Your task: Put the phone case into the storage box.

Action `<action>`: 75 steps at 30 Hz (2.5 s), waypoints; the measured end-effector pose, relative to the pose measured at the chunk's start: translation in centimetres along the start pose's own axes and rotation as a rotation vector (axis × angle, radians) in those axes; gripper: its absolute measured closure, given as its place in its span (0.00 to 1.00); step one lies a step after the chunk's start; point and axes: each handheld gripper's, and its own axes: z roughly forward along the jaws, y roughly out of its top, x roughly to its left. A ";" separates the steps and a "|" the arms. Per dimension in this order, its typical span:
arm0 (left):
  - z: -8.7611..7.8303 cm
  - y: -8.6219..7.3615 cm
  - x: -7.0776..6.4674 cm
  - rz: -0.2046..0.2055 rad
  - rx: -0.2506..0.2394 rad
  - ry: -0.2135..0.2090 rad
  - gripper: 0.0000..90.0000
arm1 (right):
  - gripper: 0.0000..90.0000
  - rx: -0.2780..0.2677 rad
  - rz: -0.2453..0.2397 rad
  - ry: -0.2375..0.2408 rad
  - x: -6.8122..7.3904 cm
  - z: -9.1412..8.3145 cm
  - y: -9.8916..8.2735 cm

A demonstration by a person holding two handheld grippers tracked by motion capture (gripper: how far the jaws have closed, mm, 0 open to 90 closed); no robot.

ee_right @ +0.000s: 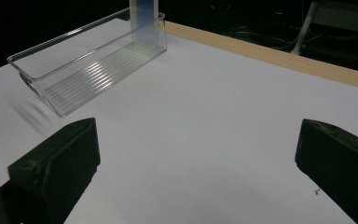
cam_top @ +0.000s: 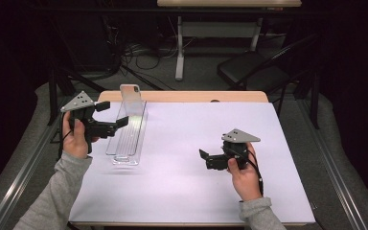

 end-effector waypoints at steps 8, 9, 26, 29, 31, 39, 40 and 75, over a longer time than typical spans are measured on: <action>-0.6 -1.2 -0.9 0.004 0.006 -0.016 0.02 | 0.00 -0.003 -0.005 0.009 0.4 -0.6 0.3; -0.6 -1.5 -1.0 0.002 0.008 -0.025 0.01 | 0.00 -0.005 -0.011 0.008 0.4 -0.7 0.3; -1.2 -4.9 -2.0 -0.021 0.014 -0.033 0.01 | 0.00 -0.006 -0.035 0.003 0.7 -2.7 -0.1; -1.4 -5.3 -2.3 -0.015 0.020 -0.042 0.01 | 0.00 -0.004 -0.035 0.001 0.7 -3.0 -0.3; -1.6 -5.8 -2.5 -0.017 0.020 -0.042 0.01 | 0.00 0.000 -0.042 -0.001 0.7 -3.3 -0.4; -2.6 -7.4 -2.6 -0.018 0.025 -0.030 0.01 | 0.00 0.002 -0.047 -0.013 0.5 -4.4 -1.2; -2.7 -7.6 -2.6 -0.016 0.030 -0.028 0.01 | 0.00 0.003 -0.050 -0.014 0.4 -4.5 -1.4; -4.0 -14.7 -2.5 -0.051 0.011 -0.010 0.01 | 0.00 0.055 0.032 -0.142 -3.0 -7.2 -7.4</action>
